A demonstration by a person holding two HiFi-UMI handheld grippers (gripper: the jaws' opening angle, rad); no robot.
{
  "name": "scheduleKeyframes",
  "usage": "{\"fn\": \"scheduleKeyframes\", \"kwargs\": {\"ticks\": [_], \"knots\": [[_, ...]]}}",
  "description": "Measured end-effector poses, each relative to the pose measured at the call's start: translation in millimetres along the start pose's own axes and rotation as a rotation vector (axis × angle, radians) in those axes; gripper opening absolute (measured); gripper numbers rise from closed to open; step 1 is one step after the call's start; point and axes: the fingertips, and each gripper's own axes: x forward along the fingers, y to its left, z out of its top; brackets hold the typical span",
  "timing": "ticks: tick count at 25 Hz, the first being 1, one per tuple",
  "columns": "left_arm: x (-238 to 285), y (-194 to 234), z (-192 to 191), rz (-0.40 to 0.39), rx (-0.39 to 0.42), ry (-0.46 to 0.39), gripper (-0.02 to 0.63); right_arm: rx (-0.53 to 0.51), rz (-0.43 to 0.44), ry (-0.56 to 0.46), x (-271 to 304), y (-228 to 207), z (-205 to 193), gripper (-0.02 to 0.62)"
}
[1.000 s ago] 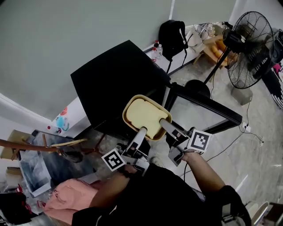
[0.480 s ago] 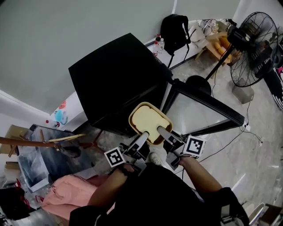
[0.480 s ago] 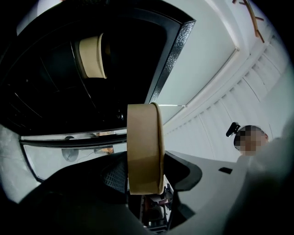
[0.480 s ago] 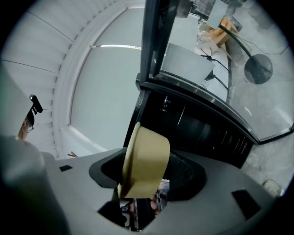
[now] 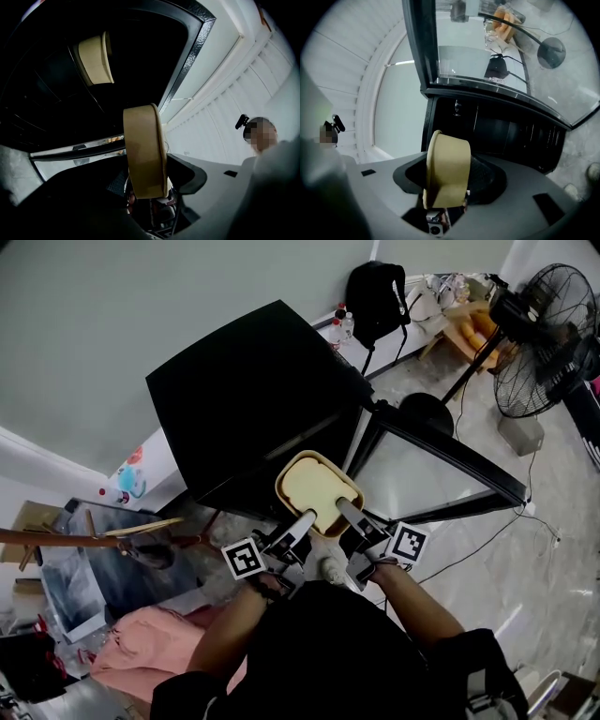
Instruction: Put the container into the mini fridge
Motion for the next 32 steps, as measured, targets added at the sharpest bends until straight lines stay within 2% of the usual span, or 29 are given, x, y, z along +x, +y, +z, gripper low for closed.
{"fn": "scheduleKeyframes", "kwargs": {"ticks": [5,11,15,23,27,32], "knots": [[-5,10,5,0.079,0.109,0.034,0.284,0.016,0.035,-0.026,10,0,5,0.221],[-11,14,21,0.103,0.116,-0.009,0.288,0.106,0.072,-0.068,18,-6,12,0.219],[-19,15,27,0.134,0.172,-0.015,0.293,0.145,0.058,-0.136,18,-19,26,0.219],[-40,13,38,0.232,0.337,-0.023,0.293,0.068,0.005,-0.176,40,-35,46,0.218],[-47,9,41,0.246,0.364,-0.019,0.293,-0.006,-0.032,-0.186,52,-41,55,0.219],[-57,6,35,0.251,0.386,-0.004,0.293,0.046,-0.043,-0.248,67,-49,61,0.219]]}}
